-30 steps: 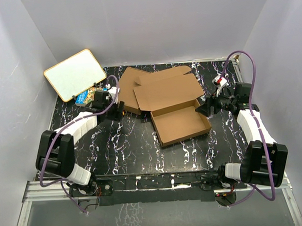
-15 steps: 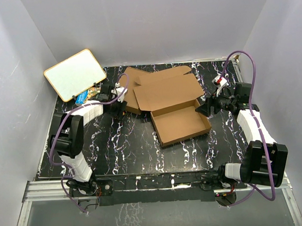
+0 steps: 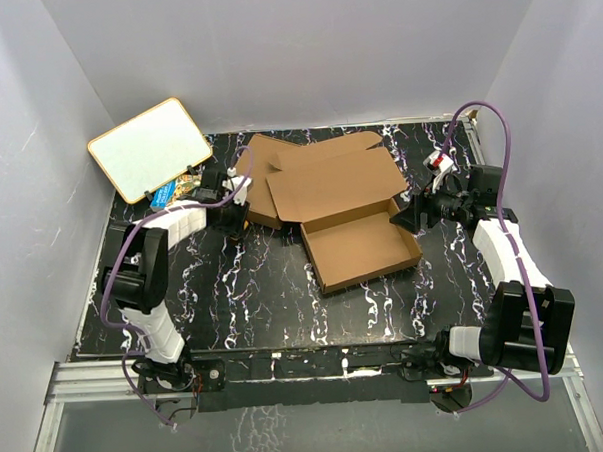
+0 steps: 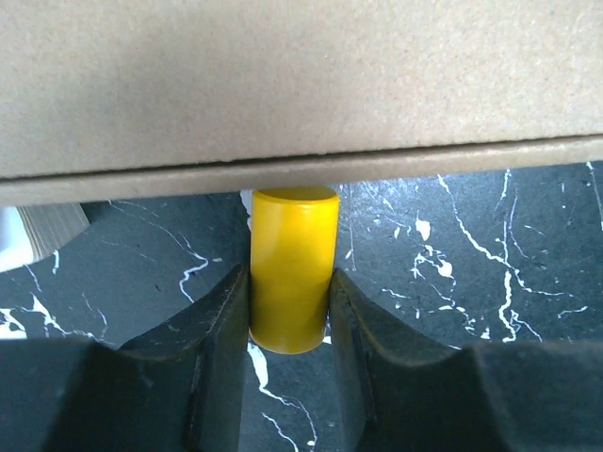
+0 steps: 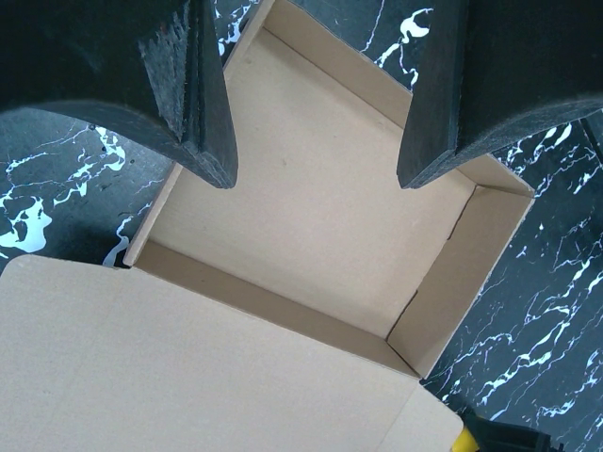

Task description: Fold the paper box

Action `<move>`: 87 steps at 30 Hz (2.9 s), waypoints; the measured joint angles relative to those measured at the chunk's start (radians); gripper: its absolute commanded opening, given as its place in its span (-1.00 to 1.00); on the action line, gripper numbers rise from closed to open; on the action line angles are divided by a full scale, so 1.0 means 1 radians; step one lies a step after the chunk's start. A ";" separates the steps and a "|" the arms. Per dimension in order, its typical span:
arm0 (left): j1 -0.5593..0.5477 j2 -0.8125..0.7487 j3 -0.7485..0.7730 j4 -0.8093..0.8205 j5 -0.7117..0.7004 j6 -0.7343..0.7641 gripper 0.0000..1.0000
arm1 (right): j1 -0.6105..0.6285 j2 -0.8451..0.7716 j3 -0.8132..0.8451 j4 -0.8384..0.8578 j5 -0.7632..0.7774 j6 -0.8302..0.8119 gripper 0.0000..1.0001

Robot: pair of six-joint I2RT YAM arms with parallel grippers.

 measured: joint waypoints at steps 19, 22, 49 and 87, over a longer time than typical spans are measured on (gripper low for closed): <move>-0.047 -0.614 -0.416 0.425 0.407 -0.637 -1.00 | -0.001 0.000 0.000 0.000 0.000 0.000 0.48; -0.138 -0.567 -0.406 0.502 0.402 -0.700 -1.00 | -0.002 0.000 0.000 0.000 0.001 0.000 0.48; -0.576 0.195 0.264 0.119 0.011 -0.551 -0.14 | -0.011 0.000 0.000 0.000 0.030 0.001 0.49; 0.037 -0.303 -0.183 0.581 0.293 -0.803 0.57 | -0.021 0.000 0.000 0.001 0.026 0.001 0.49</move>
